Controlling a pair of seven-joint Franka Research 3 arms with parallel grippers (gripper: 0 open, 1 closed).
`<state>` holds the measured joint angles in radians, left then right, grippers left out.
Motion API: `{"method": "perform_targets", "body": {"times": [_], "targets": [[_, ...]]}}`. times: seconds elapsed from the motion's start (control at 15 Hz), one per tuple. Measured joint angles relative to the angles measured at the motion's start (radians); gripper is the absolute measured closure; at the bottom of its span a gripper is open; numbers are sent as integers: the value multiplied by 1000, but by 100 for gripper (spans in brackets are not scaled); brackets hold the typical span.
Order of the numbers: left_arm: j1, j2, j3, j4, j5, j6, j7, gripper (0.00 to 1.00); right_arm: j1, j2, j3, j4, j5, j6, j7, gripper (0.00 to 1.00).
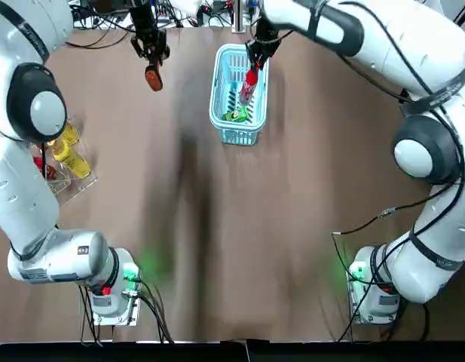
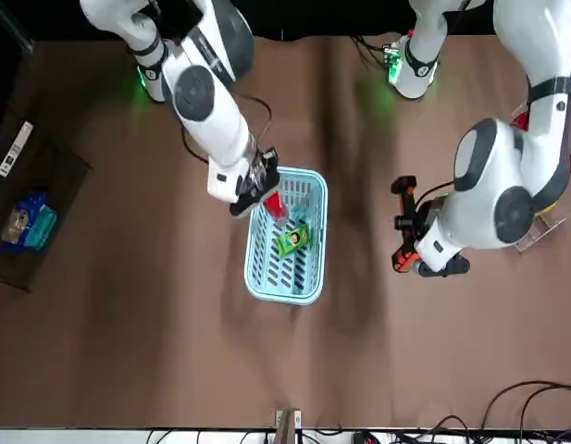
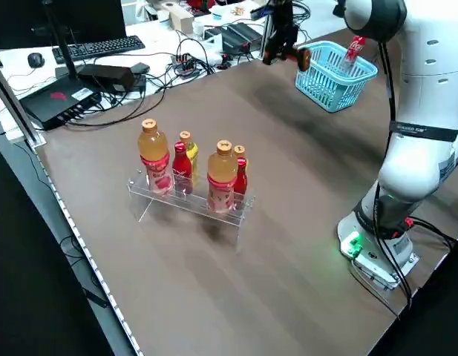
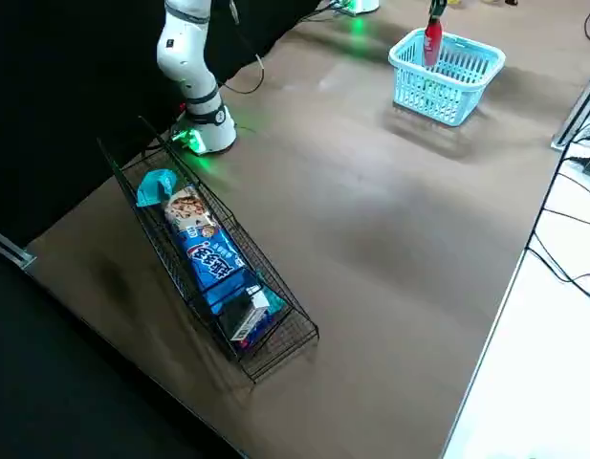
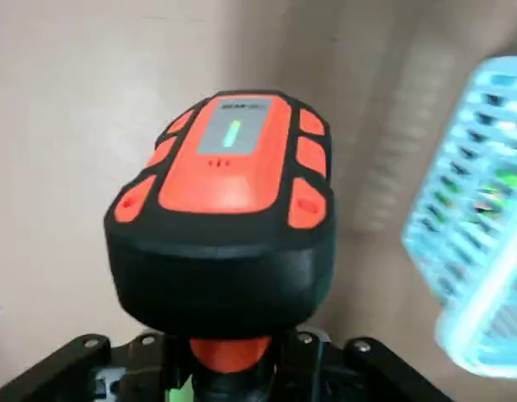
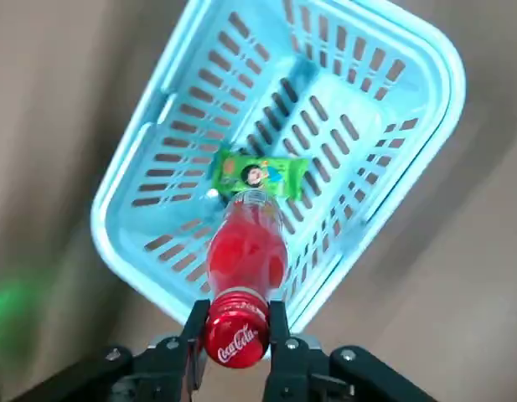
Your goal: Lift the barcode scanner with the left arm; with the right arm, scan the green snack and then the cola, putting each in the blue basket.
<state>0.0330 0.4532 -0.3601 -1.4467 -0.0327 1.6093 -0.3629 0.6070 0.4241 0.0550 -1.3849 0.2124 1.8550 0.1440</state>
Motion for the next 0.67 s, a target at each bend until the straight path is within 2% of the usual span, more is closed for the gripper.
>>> {"method": "perform_targets", "body": {"times": [0.2,0.27,0.67], "targets": [[0,73,0,-12,81,50,0,66,31,43,0,0,-80,42,72,68],[0,117,0,-38,135,115,0,66,53,73,0,-1,-95,63,90,68],[12,201,2,-138,291,281,13,66,81,126,0,-1,-98,72,97,68]]}}
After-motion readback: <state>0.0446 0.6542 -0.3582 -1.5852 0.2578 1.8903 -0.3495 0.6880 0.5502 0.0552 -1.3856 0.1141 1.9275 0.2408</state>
